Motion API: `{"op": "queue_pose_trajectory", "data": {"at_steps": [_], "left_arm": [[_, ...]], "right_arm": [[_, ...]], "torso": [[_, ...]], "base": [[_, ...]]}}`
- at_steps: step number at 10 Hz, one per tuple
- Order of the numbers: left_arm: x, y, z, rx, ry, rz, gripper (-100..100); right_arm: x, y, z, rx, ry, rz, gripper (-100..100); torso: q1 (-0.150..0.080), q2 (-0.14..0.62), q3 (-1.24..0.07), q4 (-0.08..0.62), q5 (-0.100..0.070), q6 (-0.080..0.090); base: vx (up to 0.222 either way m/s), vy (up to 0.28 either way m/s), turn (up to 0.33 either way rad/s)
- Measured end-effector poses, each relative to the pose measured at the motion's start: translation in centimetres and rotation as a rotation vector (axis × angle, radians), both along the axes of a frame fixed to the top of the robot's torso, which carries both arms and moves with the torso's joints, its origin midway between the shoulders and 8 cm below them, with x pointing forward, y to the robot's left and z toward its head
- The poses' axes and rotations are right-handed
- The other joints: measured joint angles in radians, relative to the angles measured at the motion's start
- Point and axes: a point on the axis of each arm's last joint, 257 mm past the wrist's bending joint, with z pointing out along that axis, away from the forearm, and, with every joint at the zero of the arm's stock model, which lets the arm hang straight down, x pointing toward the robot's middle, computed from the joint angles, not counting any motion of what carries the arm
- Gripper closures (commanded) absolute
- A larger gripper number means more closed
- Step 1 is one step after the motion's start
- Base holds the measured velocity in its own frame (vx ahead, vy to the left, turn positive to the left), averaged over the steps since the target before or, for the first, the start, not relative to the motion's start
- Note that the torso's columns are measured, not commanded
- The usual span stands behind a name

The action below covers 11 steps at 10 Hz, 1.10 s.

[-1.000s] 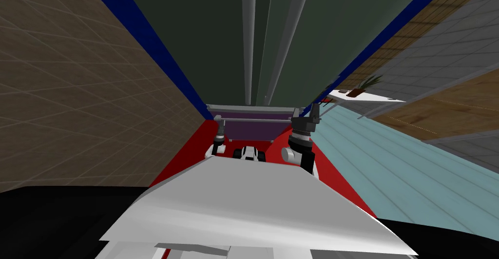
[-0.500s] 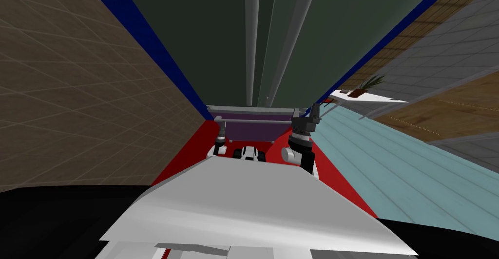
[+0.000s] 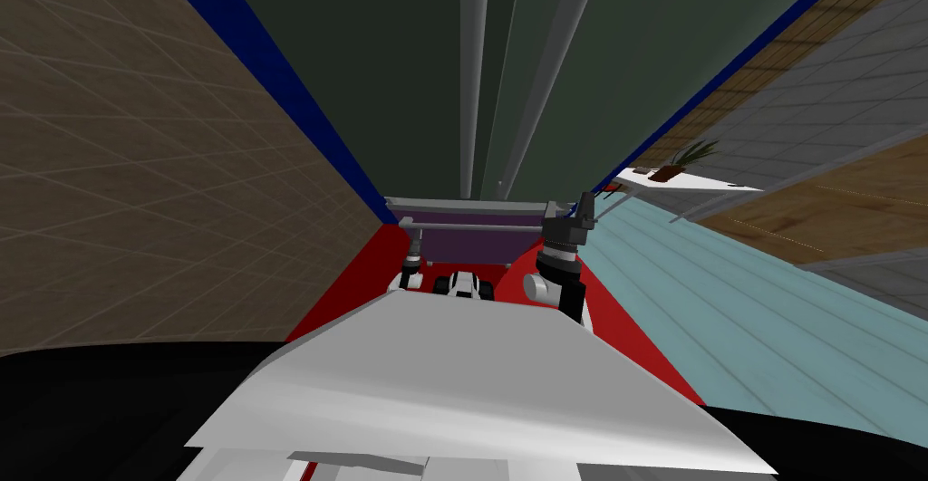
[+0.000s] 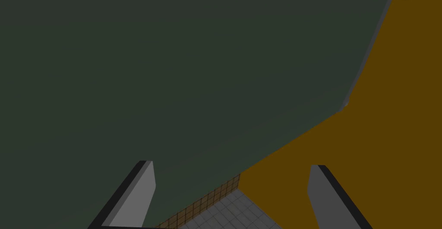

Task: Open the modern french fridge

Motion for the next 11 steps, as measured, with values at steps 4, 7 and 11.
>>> {"op": "queue_pose_trajectory", "data": {"at_steps": [4,7,11], "left_arm": [[-0.1,-0.1,-2.5,-0.015,0.035,0.003,-100],[-0.3,-0.3,-3.9,-0.023,0.060,0.005,-100],[-0.7,-1.0,-5.3,-0.045,0.079,0.005,-100]], "right_arm": [[0.0,0.0,0.0,0.000,0.000,0.000,0],[0.0,0.0,0.0,0.000,0.000,0.000,0],[0.0,0.0,0.0,0.000,0.000,0.000,0]], "torso": [[-0.001,0.001,0.001,0.001,0.000,0.000],[-0.002,0.003,0.002,0.001,-0.001,0.000],[-0.002,0.003,0.002,0.001,-0.001,0.000]], "base": [[0.045,0.032,0.004],[0.034,0.021,0.004],[0.013,0.011,0.006]]}}
